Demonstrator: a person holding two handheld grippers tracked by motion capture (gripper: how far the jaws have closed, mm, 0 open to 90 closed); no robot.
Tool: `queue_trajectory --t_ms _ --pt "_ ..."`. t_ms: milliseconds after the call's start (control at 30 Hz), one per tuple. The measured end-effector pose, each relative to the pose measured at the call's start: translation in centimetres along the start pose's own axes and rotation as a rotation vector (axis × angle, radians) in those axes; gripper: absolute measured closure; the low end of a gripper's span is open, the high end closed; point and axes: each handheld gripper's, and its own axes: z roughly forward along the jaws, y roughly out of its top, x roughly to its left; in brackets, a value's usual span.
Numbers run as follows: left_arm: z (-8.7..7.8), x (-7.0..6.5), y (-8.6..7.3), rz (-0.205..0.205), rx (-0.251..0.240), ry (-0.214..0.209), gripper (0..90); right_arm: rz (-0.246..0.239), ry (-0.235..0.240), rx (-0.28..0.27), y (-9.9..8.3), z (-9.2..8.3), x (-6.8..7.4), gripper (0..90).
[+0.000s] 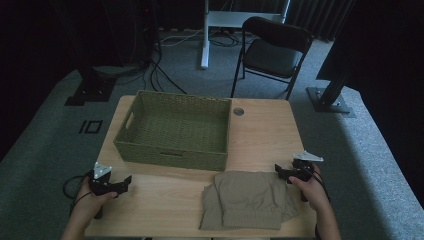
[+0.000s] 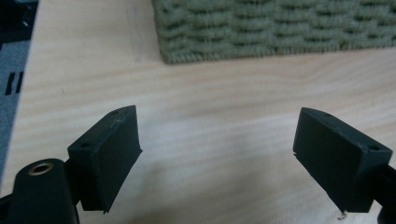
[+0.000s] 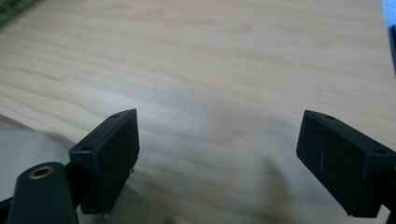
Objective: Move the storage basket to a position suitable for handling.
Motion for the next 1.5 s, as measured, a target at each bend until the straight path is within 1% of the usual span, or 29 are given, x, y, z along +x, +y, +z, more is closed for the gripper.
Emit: queue_trajectory --t_ms 100,133,167,200,267,300,433,467,500,533,567,600,667,733,767,867,900,1000,1067,1133,1200,1233,1267,1300,1333,1367,1433,1467,1500 --pt "0.0 0.1 0.7 0.014 -0.006 -0.004 15.5 0.007 0.019 -0.025 1.0 -0.2 0.8 12.5" --pt "0.0 0.1 0.7 0.014 -0.006 -0.004 15.5 0.008 0.028 -0.034 1.3 -0.2 1.1 12.5" --pt "-0.1 0.1 1.2 0.014 -0.011 -0.008 15.5 0.006 0.036 -0.04 1.6 -0.3 1.4 12.5" --pt "-0.1 0.1 1.2 0.014 -0.011 -0.008 15.5 0.004 0.043 -0.044 1.8 -0.3 1.8 12.5" --pt "-0.3 0.2 2.0 0.017 -0.031 -0.01 15.5 0.005 0.058 -0.056 2.3 -0.3 2.4 12.5" --pt "-0.3 0.2 2.2 0.014 -0.036 -0.013 15.5 0.005 0.063 -0.059 2.5 -0.4 2.6 12.5" --pt "-0.7 0.3 3.3 0.028 -0.052 -0.019 15.5 0.008 0.094 -0.084 3.3 -0.6 3.8 12.5" --pt "-0.7 0.3 3.3 0.028 -0.052 -0.019 15.5 0.006 0.1 -0.089 3.5 -0.7 4.2 12.5" --pt "-1.0 0.4 3.8 0.034 -0.06 -0.019 15.5 0.003 0.106 -0.094 3.7 -0.7 4.5 12.5" --pt "-1.0 0.4 3.8 0.034 -0.06 -0.019 15.5 0.003 0.106 -0.094 3.7 -0.7 4.5 12.5" --pt "-1.2 0.5 4.4 0.034 -0.076 -0.016 15.5 -0.012 0.112 -0.1 4.1 -0.8 5.1 12.5" --pt "-1.2 0.5 4.4 0.034 -0.076 -0.016 15.5 -0.012 0.112 -0.1 4.1 -0.8 5.1 12.5" --pt "-1.5 0.6 4.9 0.041 -0.085 -0.013 15.5 -0.03 0.127 -0.109 4.7 -1.0 5.9 12.6" --pt "-1.6 0.7 5.0 0.043 -0.086 -0.015 15.5 -0.038 0.126 -0.114 4.9 -1.1 6.2 12.6" --pt "-1.8 0.8 5.4 0.042 -0.091 -0.013 15.4 -0.046 0.134 -0.122 5.3 -1.2 6.6 12.6" --pt "-2.0 1.1 5.9 0.038 -0.104 -0.004 15.5 -0.061 0.139 -0.131 5.9 -1.4 7.2 12.6" --pt "-2.3 1.2 6.4 0.026 -0.124 -0.006 15.5 -0.068 0.141 -0.132 6.0 -1.4 7.4 12.6" --pt "-2.5 1.5 7.2 0.001 -0.152 -0.027 15.5 -0.064 0.162 -0.14 6.4 -1.3 8.0 12.7" --pt "-2.5 1.5 7.5 0.001 -0.156 -0.028 15.5 -0.077 0.169 -0.139 6.6 -1.3 8.5 12.6" --pt "-2.6 1.7 8.2 -0.001 -0.167 -0.019 15.5 -0.087 0.174 -0.139 6.9 -1.2 9.0 12.6" --pt "-2.6 1.7 8.5 0.005 -0.165 -0.018 15.5 -0.095 0.18 -0.144 7.2 -1.2 9.4 12.7" --pt "-2.6 1.8 9.0 0.011 -0.177 -0.007 15.5 -0.097 0.182 -0.146 7.4 -1.2 9.6 12.7" --pt "-2.6 1.8 9.0 0.011 -0.177 -0.007 15.5 -0.1 0.184 -0.148 7.5 -1.2 9.8 12.7" --pt "-2.7 1.9 9.6 0.017 -0.182 -0.006 15.5 -0.098 0.187 -0.153 7.7 -1.2 10.0 13.1" --pt "-2.7 1.9 9.6 0.017 -0.182 -0.006 15.5 -0.102 0.19 -0.159 7.9 -1.2 10.2 13.1" --pt "-2.7 2.0 10.1 0.029 -0.185 -0.003 15.5 -0.106 0.19 -0.16 8.1 -1.2 10.4 13.0" --pt "-2.5 2.1 10.7 0.035 -0.2 0.005 15.5 -0.106 0.198 -0.166 8.5 -1.2 10.8 13.1" --pt "-2.5 2.1 10.7 0.035 -0.2 0.005 15.7 -0.11 0.2 -0.168 8.7 -1.1 11.1 13.2" --pt "-2.2 2.1 11.1 0.047 -0.198 0.006 15.7 -0.11 0.2 -0.169 8.9 -1.1 11.3 13.2"
